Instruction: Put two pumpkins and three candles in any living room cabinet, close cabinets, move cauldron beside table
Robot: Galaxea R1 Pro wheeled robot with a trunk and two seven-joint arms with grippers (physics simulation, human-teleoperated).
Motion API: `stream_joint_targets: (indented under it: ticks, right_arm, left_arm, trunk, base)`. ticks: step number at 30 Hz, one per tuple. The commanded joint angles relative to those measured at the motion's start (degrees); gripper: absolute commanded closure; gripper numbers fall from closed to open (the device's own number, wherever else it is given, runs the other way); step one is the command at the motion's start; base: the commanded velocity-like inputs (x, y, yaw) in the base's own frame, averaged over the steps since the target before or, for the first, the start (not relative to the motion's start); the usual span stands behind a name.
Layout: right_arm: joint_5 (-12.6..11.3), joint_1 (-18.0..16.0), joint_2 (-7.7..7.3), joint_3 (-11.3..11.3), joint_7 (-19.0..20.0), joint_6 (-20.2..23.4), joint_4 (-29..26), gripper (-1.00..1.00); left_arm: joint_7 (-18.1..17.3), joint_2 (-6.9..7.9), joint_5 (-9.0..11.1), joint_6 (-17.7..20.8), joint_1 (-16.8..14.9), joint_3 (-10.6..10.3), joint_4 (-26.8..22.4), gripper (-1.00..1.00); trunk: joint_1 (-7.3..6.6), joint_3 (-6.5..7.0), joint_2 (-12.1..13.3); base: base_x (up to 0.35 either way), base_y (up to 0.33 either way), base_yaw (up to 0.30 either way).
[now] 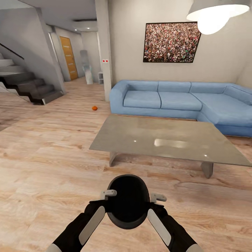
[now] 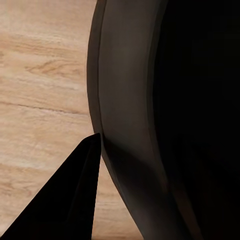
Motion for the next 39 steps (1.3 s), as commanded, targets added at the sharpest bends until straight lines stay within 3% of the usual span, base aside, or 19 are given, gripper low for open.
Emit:
stream_joint_targets:
  ticks: [1,27,39]
  right_arm:
    - [-0.7,-0.09,-0.07,-0.51,-0.49,0.41,0.01,1.0]
    - [-0.7,-0.07,-0.09,-0.51,-0.49,0.5,0.01,1.0]
    - [-0.7,-0.1,-0.08,-0.51,-0.49,0.5,0.01,1.0]
  left_arm:
    - [0.58,0.06,0.66,-0.37,-0.07,-0.25,-3.27,1.0]
    - [0.5,0.06,0.68,-0.37,-0.07,-0.19,-3.27,1.0]
    - [0.49,0.06,0.72,-0.37,-0.07,-0.19,-3.27,1.0]
  trunk:
    - [0.0,-0.05,-0.03]
    - [0.0,-0.05,-0.03]
    - [0.0,-0.05,-0.03]
  base:
    - [0.097,0.0,-0.212]
    - [0.199,0.0,-0.035]
    - [0.021,0.0,0.0]
